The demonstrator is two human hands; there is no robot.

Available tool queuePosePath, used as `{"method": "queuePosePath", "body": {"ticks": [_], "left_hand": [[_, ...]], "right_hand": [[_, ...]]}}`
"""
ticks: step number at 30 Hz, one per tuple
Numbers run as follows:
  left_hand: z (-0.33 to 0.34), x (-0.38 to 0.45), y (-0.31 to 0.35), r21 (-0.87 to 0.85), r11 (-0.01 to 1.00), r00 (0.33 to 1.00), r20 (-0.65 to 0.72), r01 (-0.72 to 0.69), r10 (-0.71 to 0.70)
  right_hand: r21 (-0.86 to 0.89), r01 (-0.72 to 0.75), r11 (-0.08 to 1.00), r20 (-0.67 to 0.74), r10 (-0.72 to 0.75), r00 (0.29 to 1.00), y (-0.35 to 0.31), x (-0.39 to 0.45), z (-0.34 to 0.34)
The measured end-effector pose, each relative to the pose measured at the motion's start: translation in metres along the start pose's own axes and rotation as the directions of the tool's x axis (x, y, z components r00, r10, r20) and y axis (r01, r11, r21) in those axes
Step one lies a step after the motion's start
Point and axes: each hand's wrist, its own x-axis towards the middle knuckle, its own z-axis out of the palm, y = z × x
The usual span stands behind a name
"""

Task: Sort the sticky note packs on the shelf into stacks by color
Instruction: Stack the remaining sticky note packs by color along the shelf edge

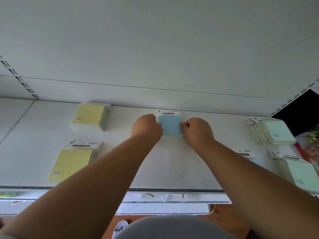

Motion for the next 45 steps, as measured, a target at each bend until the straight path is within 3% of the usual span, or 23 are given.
{"method": "queuePosePath", "body": {"ticks": [3,7,10,29,36,45], "left_hand": [[-0.003,-0.009,-0.018,0.013,1.000,0.998,-0.069,-0.013,0.014],[-0.002,-0.015,-0.025,0.154,0.973,0.984,0.074,-0.173,0.164],[0.001,-0.011,-0.020,0.299,0.905,0.952,0.130,-0.303,0.276],[0.011,0.002,-0.015,0.333,0.853,0.915,0.174,-0.403,0.365],[0.011,0.001,-0.014,0.323,0.867,0.924,0.174,-0.380,0.340],[-0.004,-0.029,-0.030,0.311,0.864,0.916,0.203,-0.397,0.347]], "right_hand": [[-0.013,0.114,0.993,-0.029,-0.115,0.993,0.019,-0.010,-0.006],[-0.041,0.360,0.932,0.107,-0.354,0.929,0.036,-0.021,-0.006],[-0.049,0.412,0.910,0.110,-0.405,0.908,0.034,-0.018,-0.003],[-0.043,0.322,0.946,0.062,-0.319,0.946,0.034,-0.019,0.001],[-0.041,0.287,0.957,0.081,-0.283,0.956,0.031,-0.022,-0.003],[-0.010,0.054,0.998,-0.042,-0.054,0.998,0.025,-0.061,-0.006]]}}
